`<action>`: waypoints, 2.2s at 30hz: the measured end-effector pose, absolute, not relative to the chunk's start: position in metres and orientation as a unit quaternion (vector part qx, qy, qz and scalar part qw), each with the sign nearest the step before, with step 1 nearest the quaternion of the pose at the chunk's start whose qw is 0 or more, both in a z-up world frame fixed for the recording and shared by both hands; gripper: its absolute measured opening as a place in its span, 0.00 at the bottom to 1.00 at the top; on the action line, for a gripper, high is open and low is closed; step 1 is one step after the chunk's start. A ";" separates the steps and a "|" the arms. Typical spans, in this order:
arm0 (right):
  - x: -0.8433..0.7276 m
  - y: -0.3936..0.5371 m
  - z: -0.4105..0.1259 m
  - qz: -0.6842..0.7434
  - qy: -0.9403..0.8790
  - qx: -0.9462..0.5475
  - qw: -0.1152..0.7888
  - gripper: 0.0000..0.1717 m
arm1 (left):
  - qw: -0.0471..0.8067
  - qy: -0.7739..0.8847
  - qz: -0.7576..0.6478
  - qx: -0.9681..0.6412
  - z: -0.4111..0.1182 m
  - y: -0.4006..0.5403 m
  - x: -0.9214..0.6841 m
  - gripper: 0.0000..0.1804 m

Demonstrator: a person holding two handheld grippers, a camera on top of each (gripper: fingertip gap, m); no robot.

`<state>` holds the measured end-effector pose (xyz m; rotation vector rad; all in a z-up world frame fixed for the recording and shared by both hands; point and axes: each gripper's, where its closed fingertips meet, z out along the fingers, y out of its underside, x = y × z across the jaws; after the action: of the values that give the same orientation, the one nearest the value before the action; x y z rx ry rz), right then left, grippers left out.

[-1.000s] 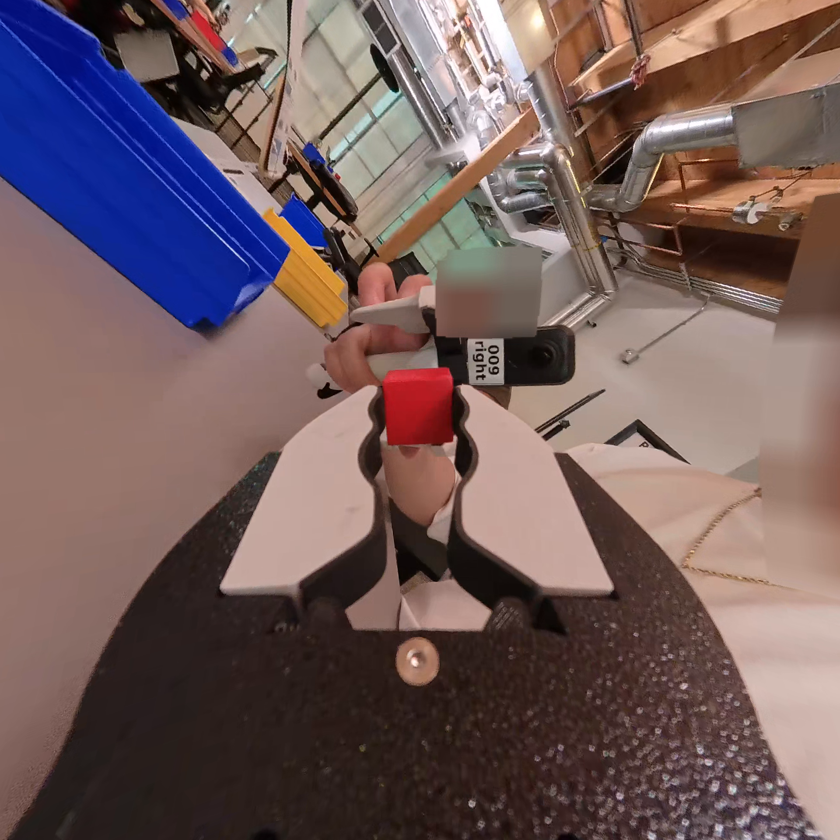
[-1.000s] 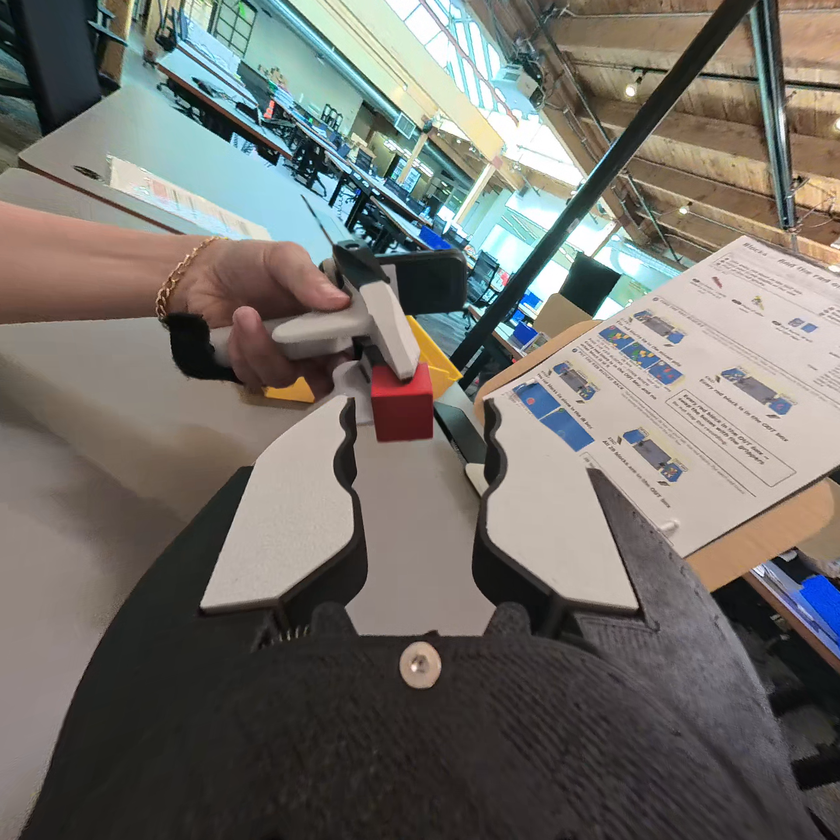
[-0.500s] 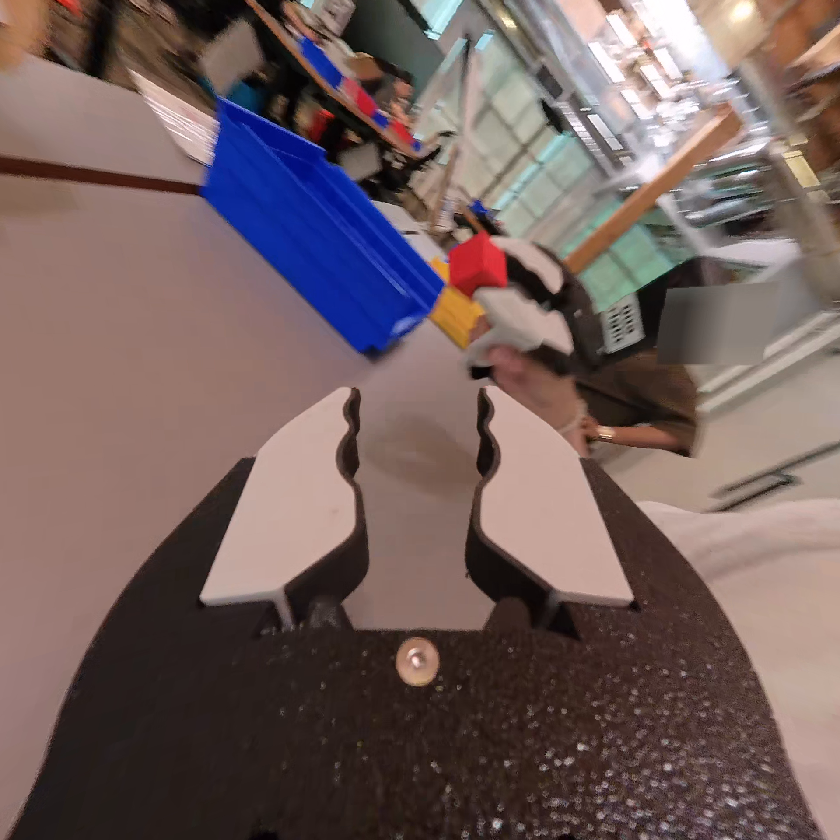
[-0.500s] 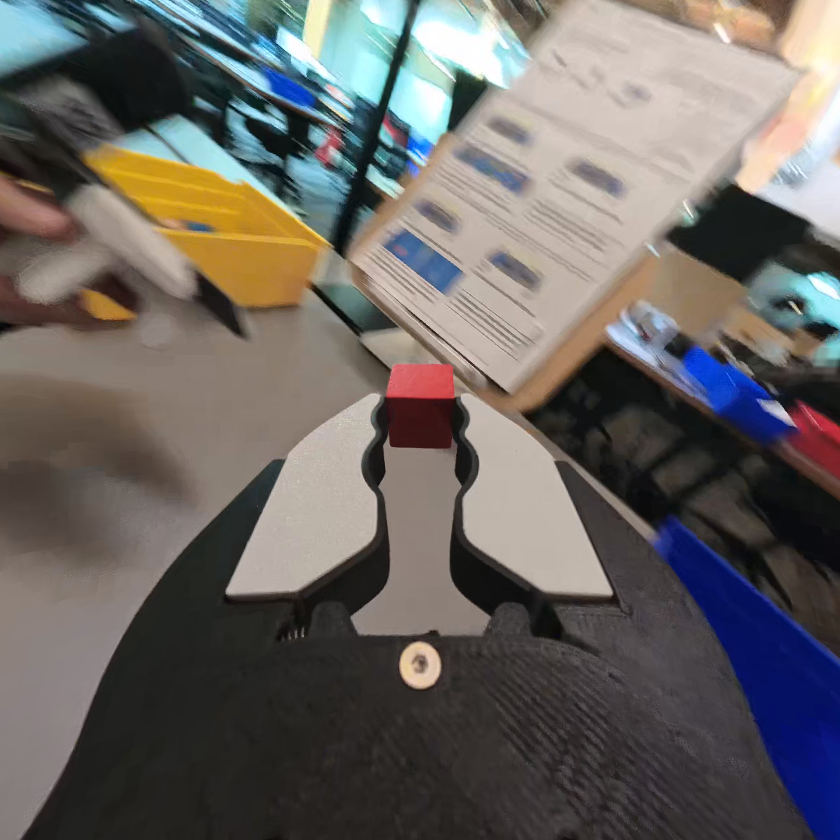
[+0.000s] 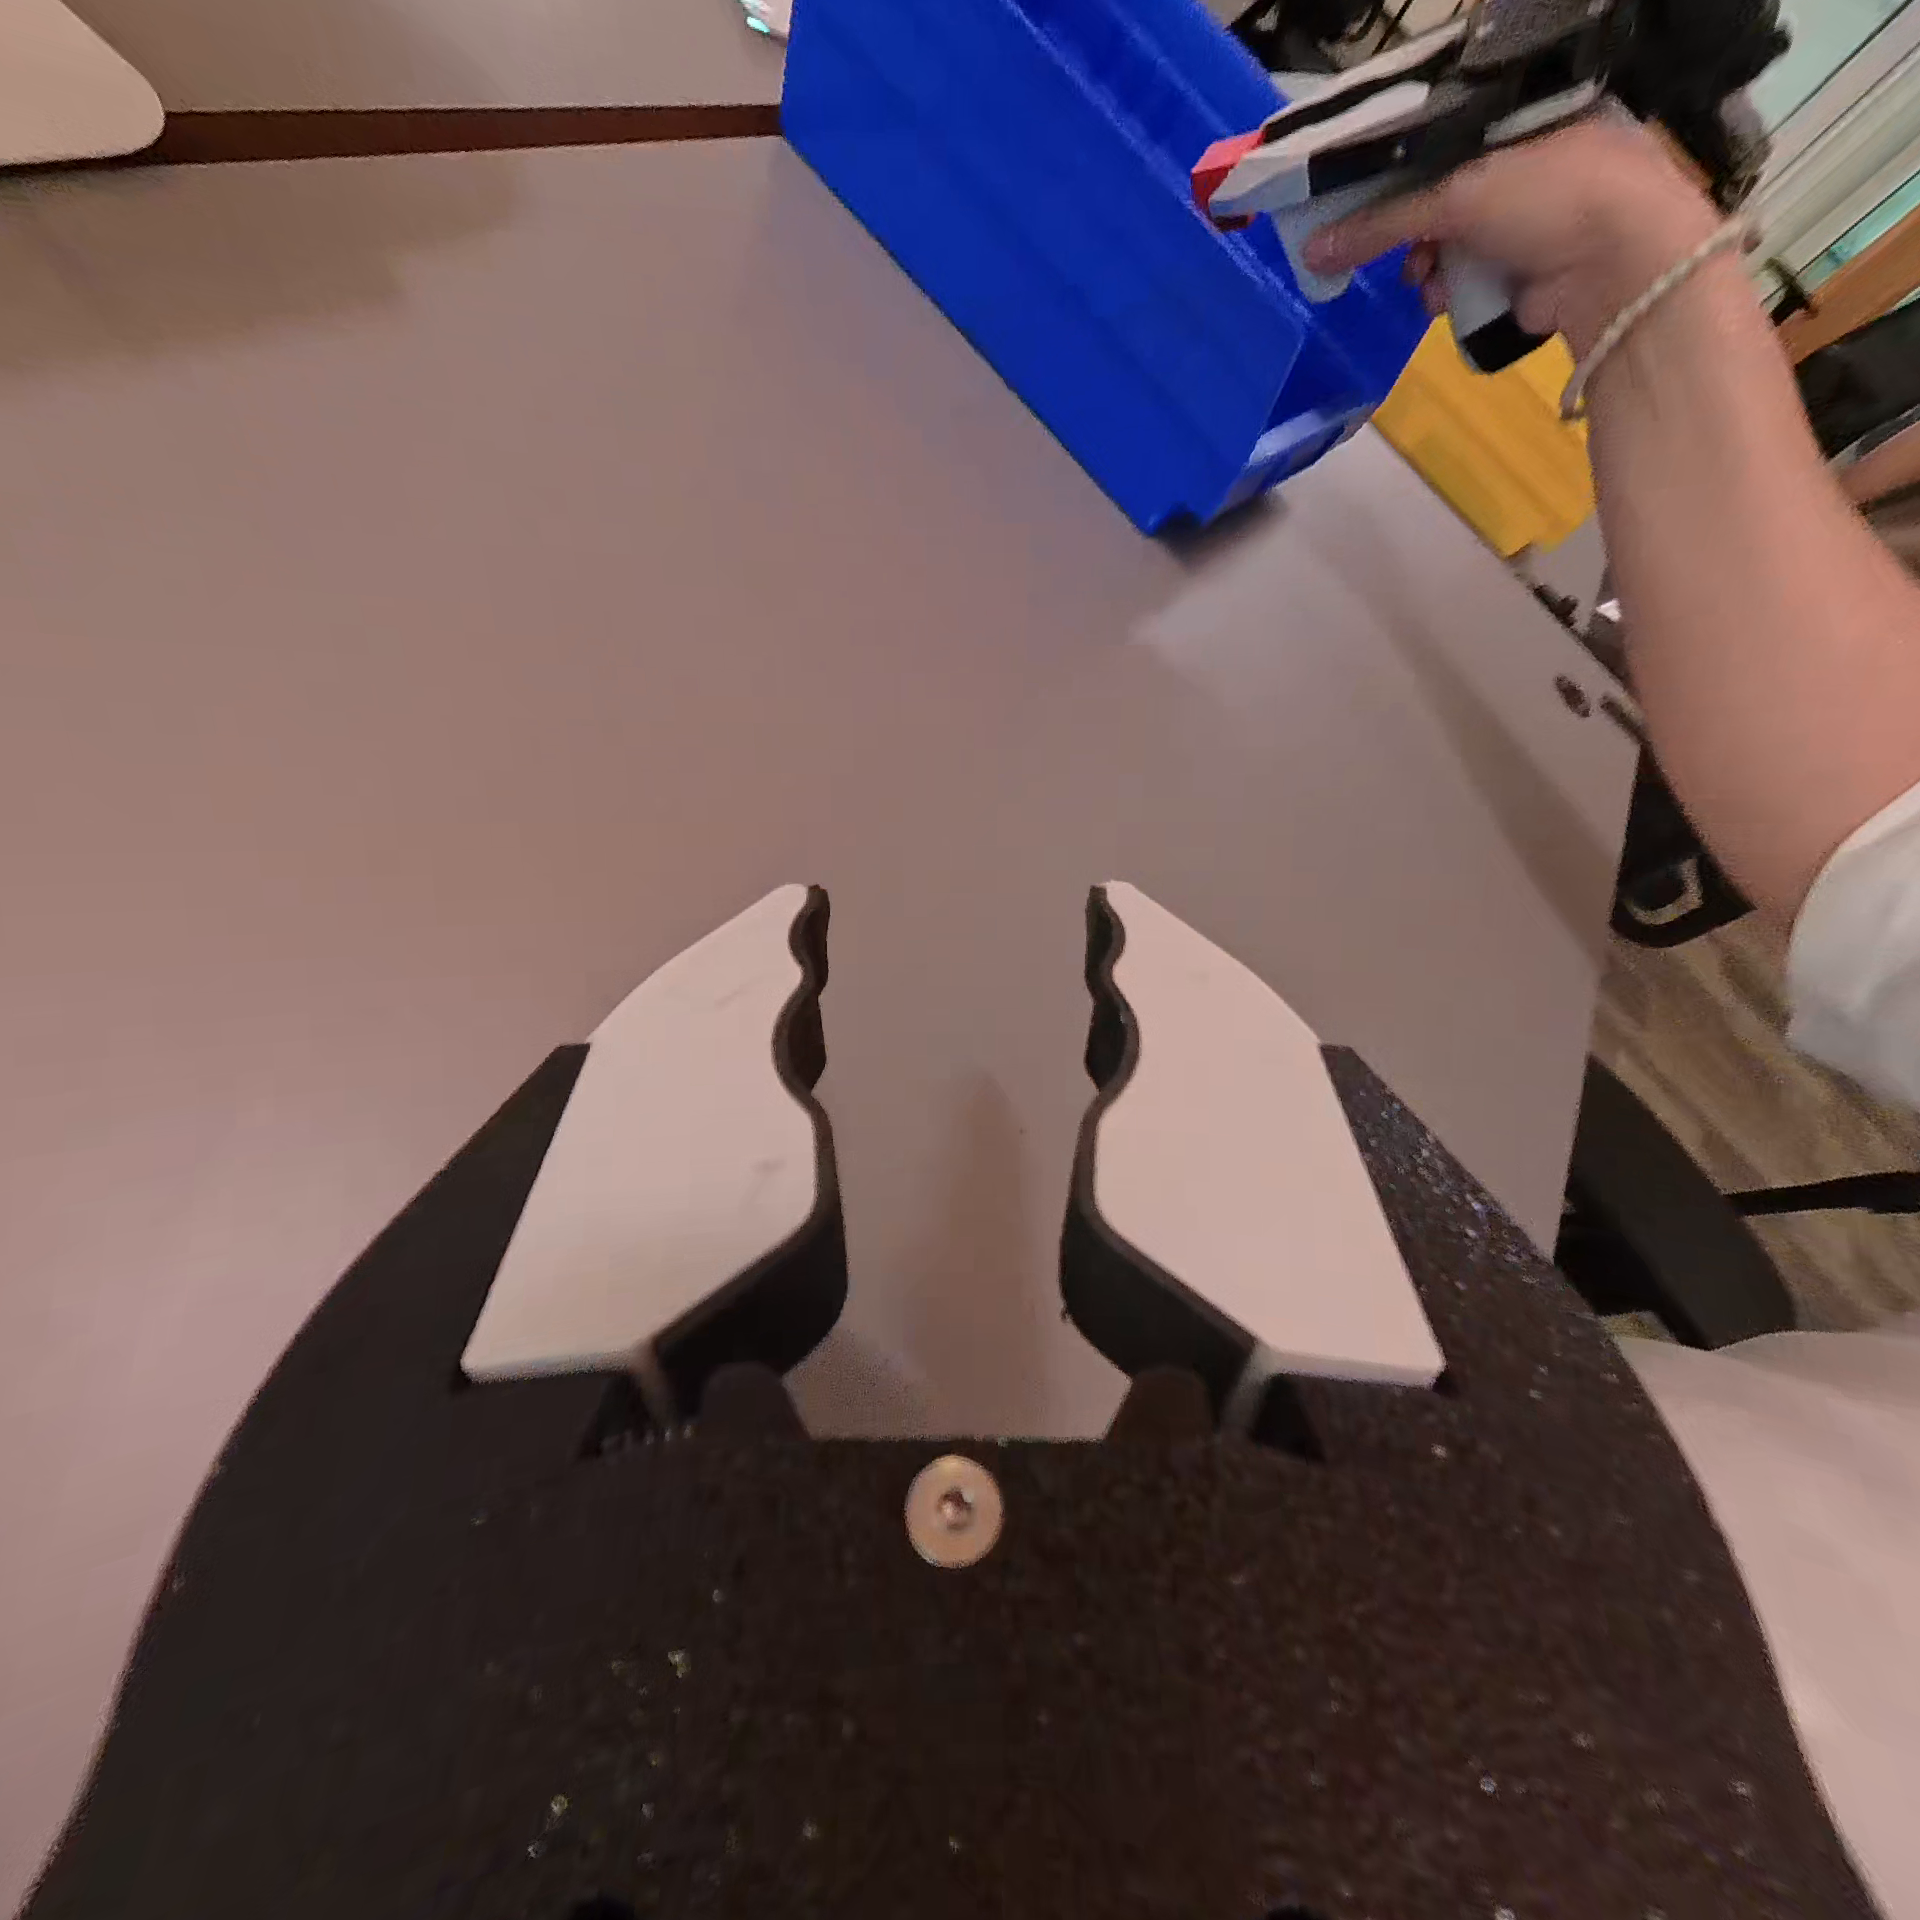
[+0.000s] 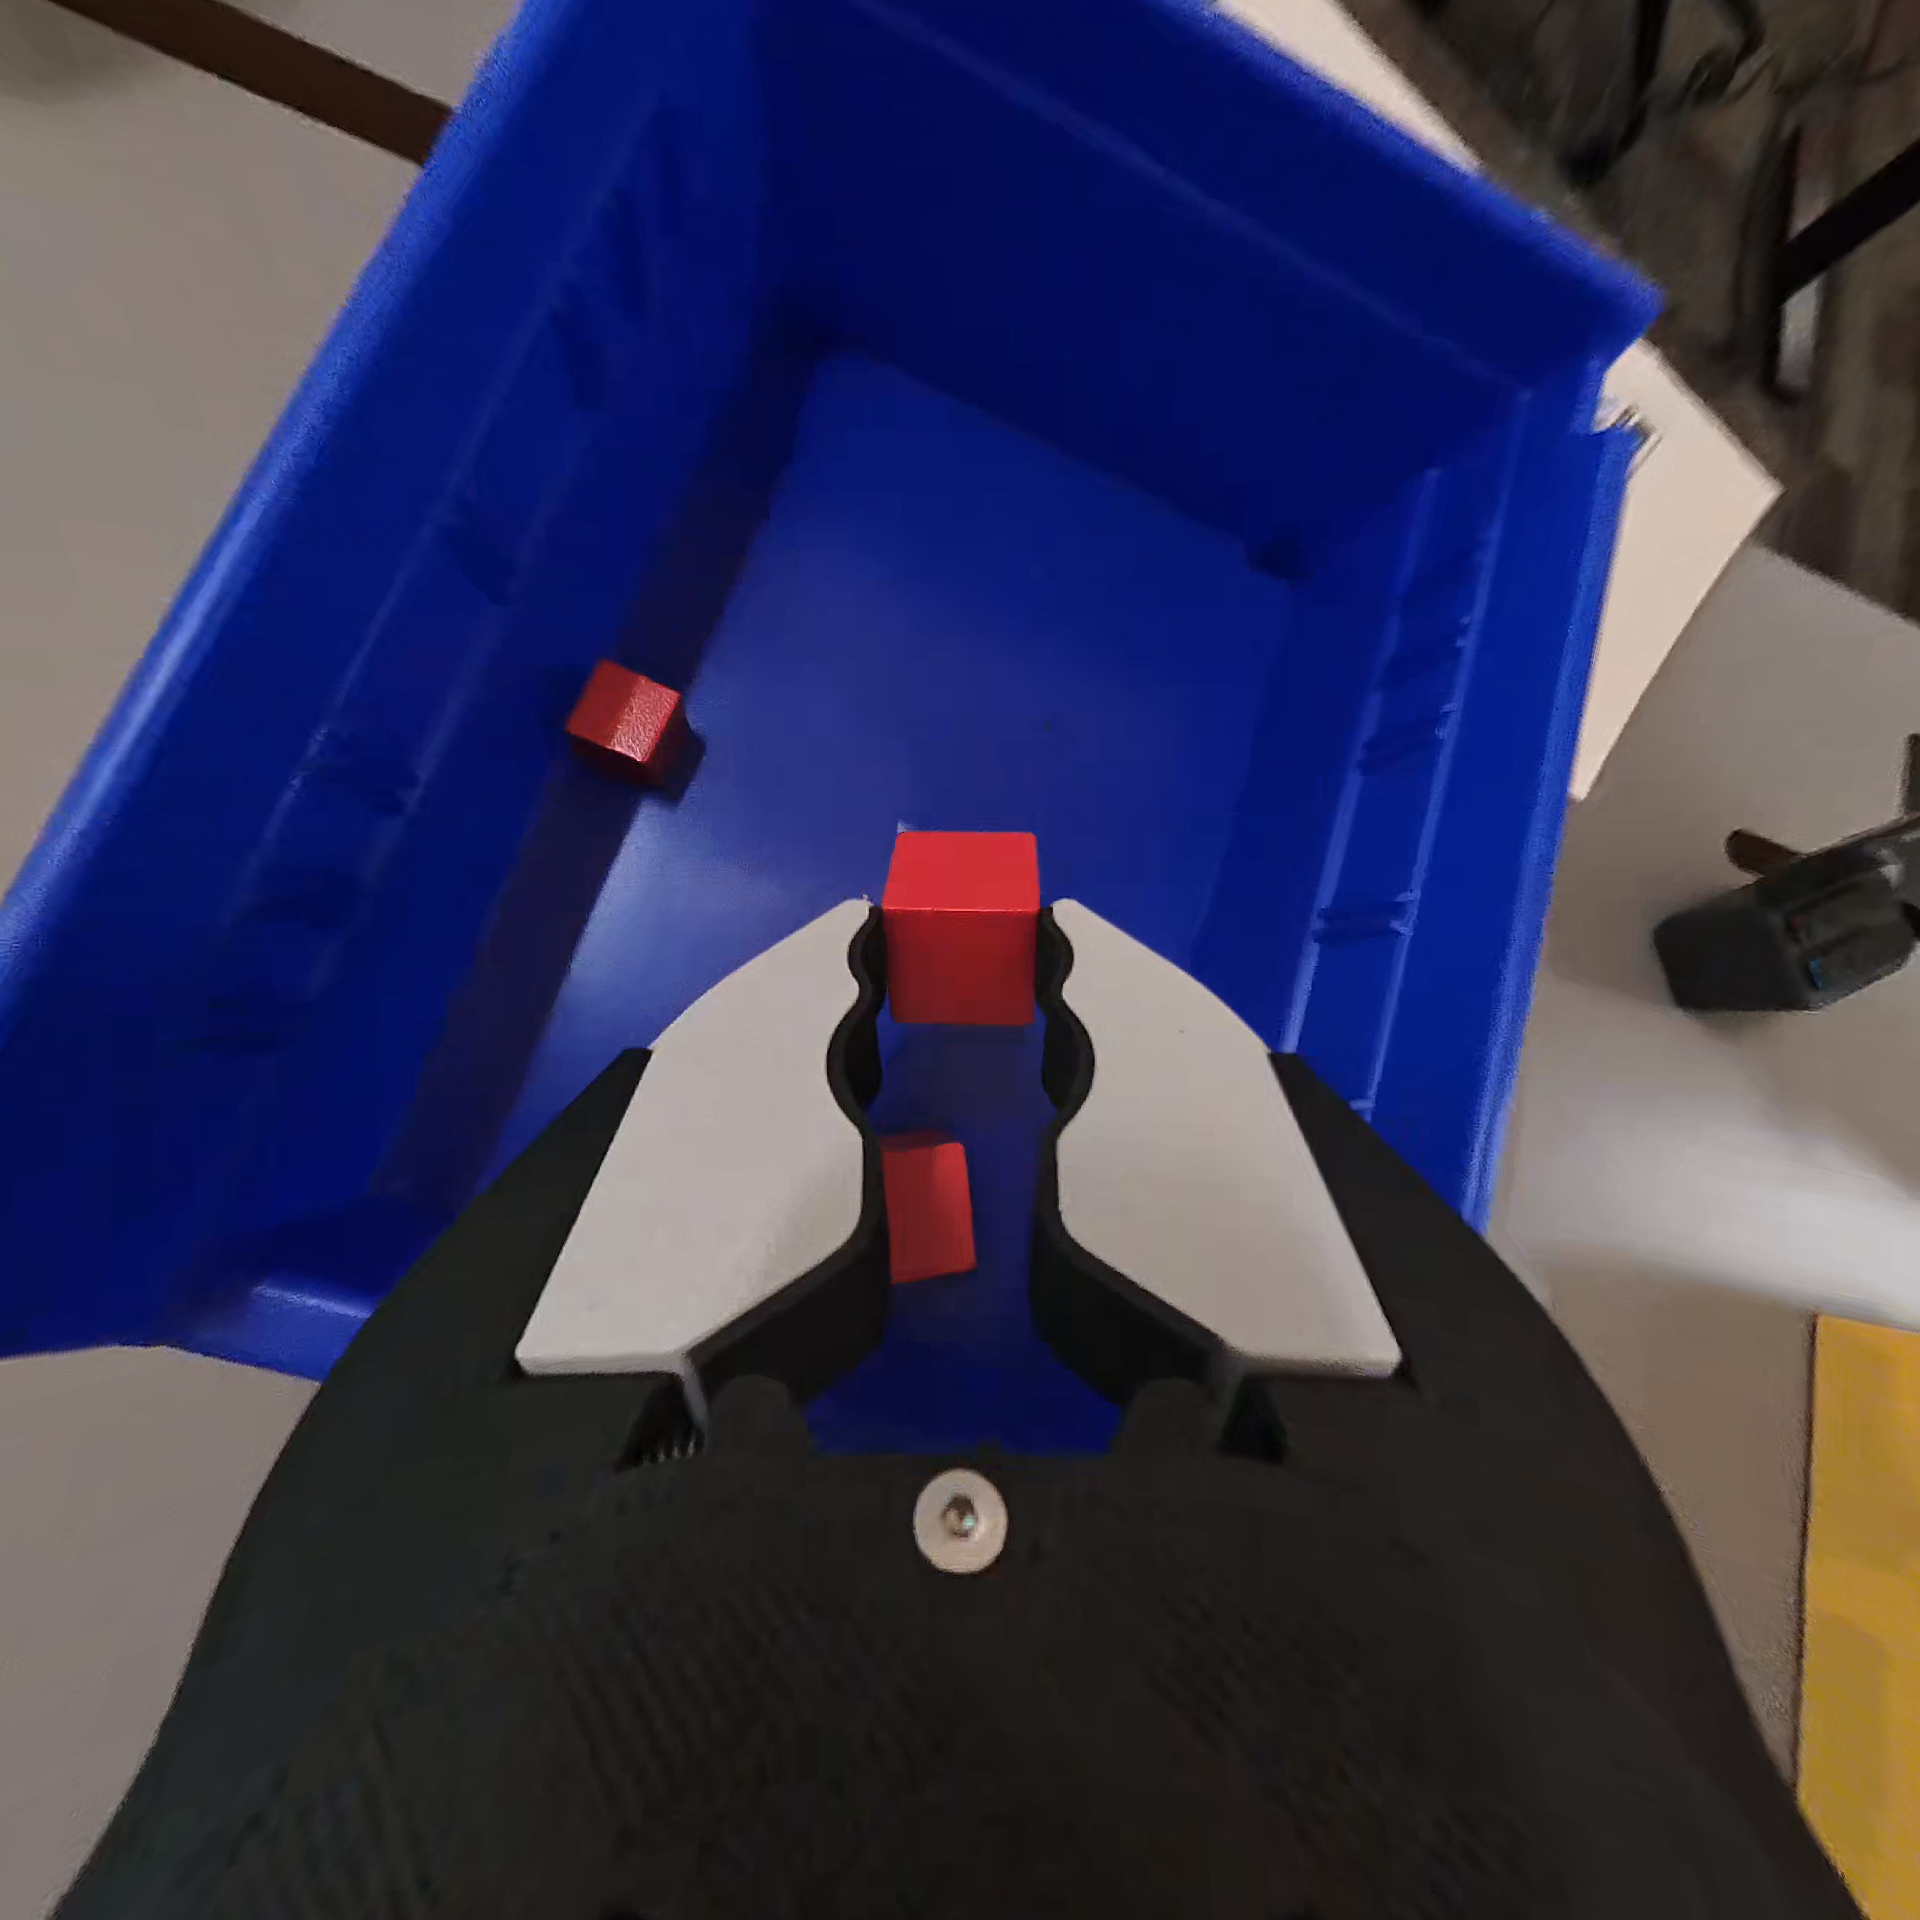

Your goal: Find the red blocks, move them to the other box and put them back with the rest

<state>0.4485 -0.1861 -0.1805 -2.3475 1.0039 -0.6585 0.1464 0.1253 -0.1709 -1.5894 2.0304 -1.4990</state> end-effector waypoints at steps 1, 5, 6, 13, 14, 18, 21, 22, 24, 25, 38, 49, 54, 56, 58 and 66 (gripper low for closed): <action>0.449 -0.186 -0.186 -0.228 0.374 -0.866 0.241 0.16 | 0.084 0.683 -0.495 -0.530 -0.173 0.126 0.145 0.26; 0.454 -0.189 -0.183 -0.251 0.384 -0.856 0.237 0.23 | 0.097 0.693 -0.474 -0.535 -0.180 0.133 0.140 0.26; 0.452 -0.187 -0.180 -0.254 0.384 -0.853 0.245 0.24 | 0.100 0.693 -0.470 -0.537 -0.181 0.135 0.139 0.26; 0.412 -0.160 -0.139 -0.286 0.321 -0.839 0.335 0.25 | 0.144 0.675 -0.472 -0.549 -0.160 0.168 0.135 0.26; 0.402 -0.154 -0.132 -0.291 0.307 -0.835 0.352 0.25 | 0.164 0.669 -0.470 -0.553 -0.153 0.181 0.134 0.26; 0.358 -0.130 -0.115 -0.294 0.252 -0.824 0.413 0.24 | 0.261 0.630 -0.436 -0.587 -0.117 0.256 0.133 0.24; 0.329 -0.117 -0.110 -0.289 0.225 -0.816 0.447 0.23 | 0.312 0.616 -0.349 -0.634 -0.113 0.331 0.134 0.23; 0.321 -0.113 -0.109 -0.284 0.222 -0.814 0.456 0.23 | 0.319 0.616 -0.320 -0.645 -0.116 0.354 0.138 0.24; 0.306 -0.106 -0.110 -0.268 0.216 -0.813 0.471 0.23 | 0.325 0.613 -0.287 -0.661 -0.122 0.394 0.152 0.25; 0.300 -0.104 -0.110 -0.265 0.213 -0.811 0.476 0.23 | 0.320 0.613 -0.279 -0.666 -0.126 0.410 0.162 0.26; 0.264 -0.127 -0.143 -0.259 0.242 -0.818 0.453 0.23 | 0.267 0.733 -0.157 -0.605 -0.237 0.484 0.245 0.30; 0.259 -0.135 -0.152 -0.254 0.260 -0.814 0.453 0.23 | 0.276 0.715 -0.171 -0.619 -0.236 0.487 0.254 0.14; 0.255 -0.121 -0.149 -0.257 0.234 -0.821 0.453 0.23 | 0.317 0.681 -0.203 -0.628 -0.190 0.490 0.236 0.13; 0.255 -0.113 -0.145 -0.257 0.226 -0.820 0.459 0.23 | 0.325 0.675 -0.215 -0.626 -0.171 0.487 0.226 0.13; 0.253 -0.102 -0.138 -0.257 0.213 -0.815 0.473 0.23 | 0.342 0.668 -0.237 -0.617 -0.145 0.477 0.215 0.13; 0.226 -0.020 -0.093 -0.242 0.097 -0.781 0.568 0.30 | 0.299 0.660 -0.467 -0.507 -0.053 0.321 0.183 0.13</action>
<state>0.2260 -0.0198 -0.0930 -1.8342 0.2276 -0.5697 0.1828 0.3208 -0.0527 -1.3471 1.7536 -1.2396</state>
